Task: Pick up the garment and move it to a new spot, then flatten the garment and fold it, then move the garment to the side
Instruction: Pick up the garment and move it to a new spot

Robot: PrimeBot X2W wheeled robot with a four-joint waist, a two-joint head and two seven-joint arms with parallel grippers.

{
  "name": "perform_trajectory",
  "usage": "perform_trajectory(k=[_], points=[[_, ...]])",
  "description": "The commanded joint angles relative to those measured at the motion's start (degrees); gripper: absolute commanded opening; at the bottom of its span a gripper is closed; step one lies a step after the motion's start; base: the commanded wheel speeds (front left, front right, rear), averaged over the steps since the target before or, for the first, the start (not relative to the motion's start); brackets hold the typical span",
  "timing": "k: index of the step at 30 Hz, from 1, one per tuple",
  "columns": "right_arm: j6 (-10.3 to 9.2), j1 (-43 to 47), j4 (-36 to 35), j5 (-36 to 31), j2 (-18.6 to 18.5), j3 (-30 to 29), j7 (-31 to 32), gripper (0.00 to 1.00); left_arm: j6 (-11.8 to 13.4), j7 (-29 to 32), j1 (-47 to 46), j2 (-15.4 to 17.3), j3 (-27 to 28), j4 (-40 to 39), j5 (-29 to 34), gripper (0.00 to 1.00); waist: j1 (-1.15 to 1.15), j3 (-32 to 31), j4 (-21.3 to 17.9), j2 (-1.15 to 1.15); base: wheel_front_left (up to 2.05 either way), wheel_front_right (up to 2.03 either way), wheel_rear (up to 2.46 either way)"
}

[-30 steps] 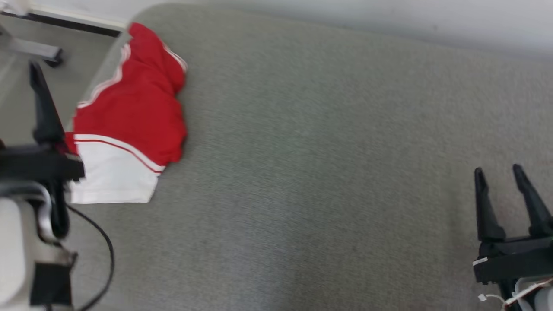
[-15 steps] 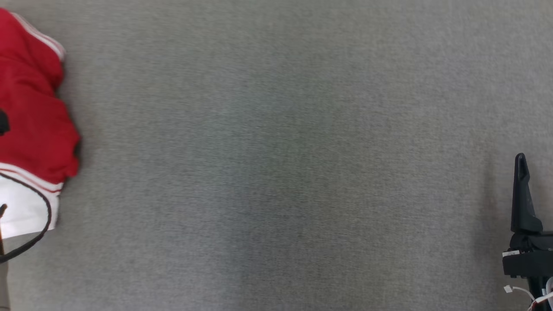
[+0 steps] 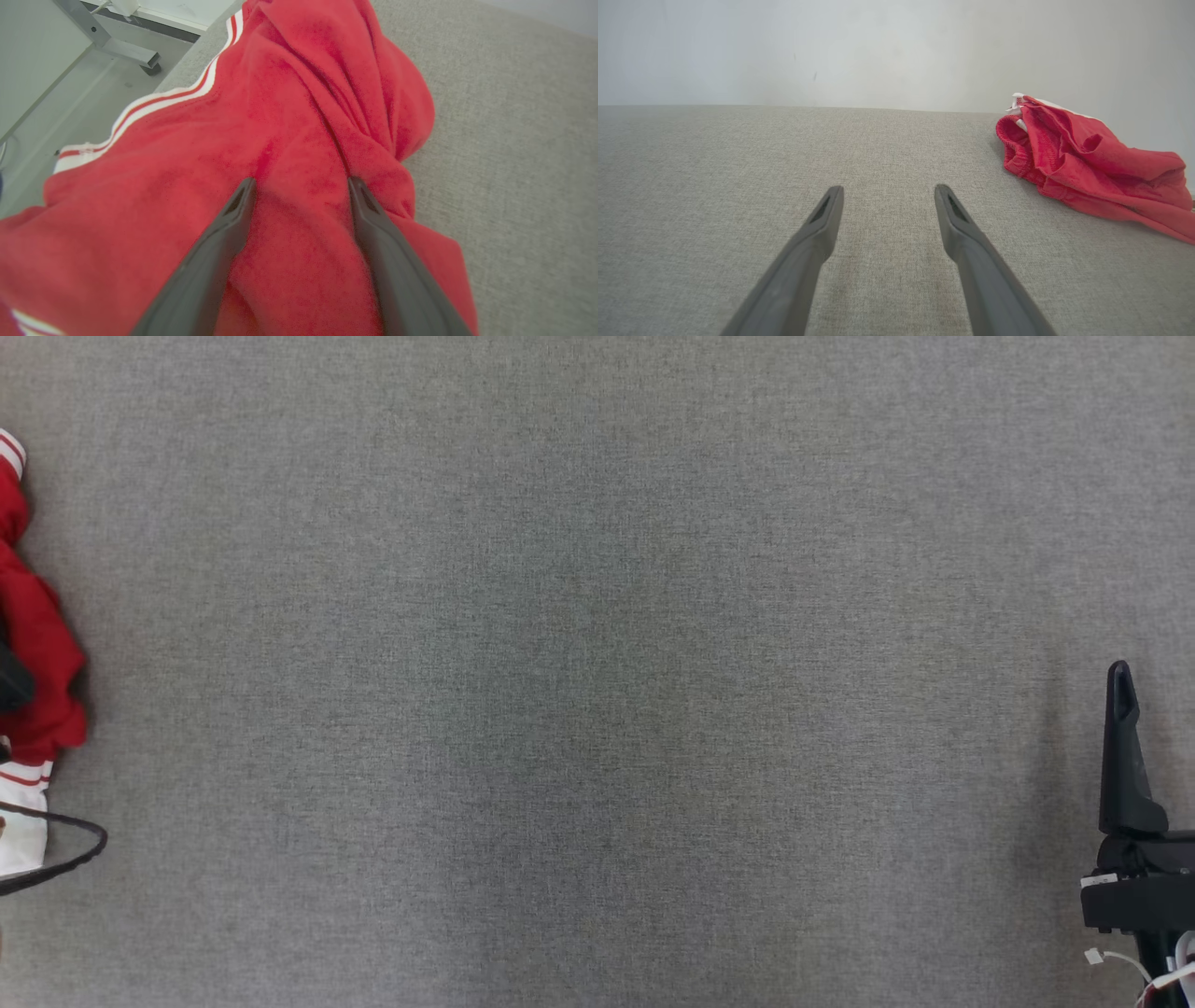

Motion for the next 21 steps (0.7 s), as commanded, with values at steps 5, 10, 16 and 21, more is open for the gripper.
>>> perform_trajectory(k=[5,10,16,21], points=[[-0.16,-0.8,0.3,-0.1,0.4,0.8,-0.1,1.0,-0.2,4.4,-0.3,-0.1,-1.0,4.7,-0.9,0.0,0.0,-0.5,-0.6,-0.01,0.0,0.0,0.0],[-0.16,-1.1,1.6,0.3,0.9,1.5,-0.9,1.0,0.3,-3.1,-1.1,0.4,-1.9,2.9,0.1,0.0,0.0,-1.8,-0.7,-0.01,0.0,0.0,0.0],[-0.16,-2.2,4.1,0.9,1.6,3.1,-2.4,1.0,0.3,-10.3,-2.4,1.9,-2.8,1.3,1.4,0.0,0.0,-4.7,-1.1,-0.01,0.0,0.0,0.0],[-0.16,-2.4,7.4,1.5,2.8,4.7,-3.8,1.0,0.1,-14.8,-6.1,2.7,-5.1,-3.0,3.3,0.0,0.0,-8.0,-1.6,-0.01,0.0,0.0,0.0]])
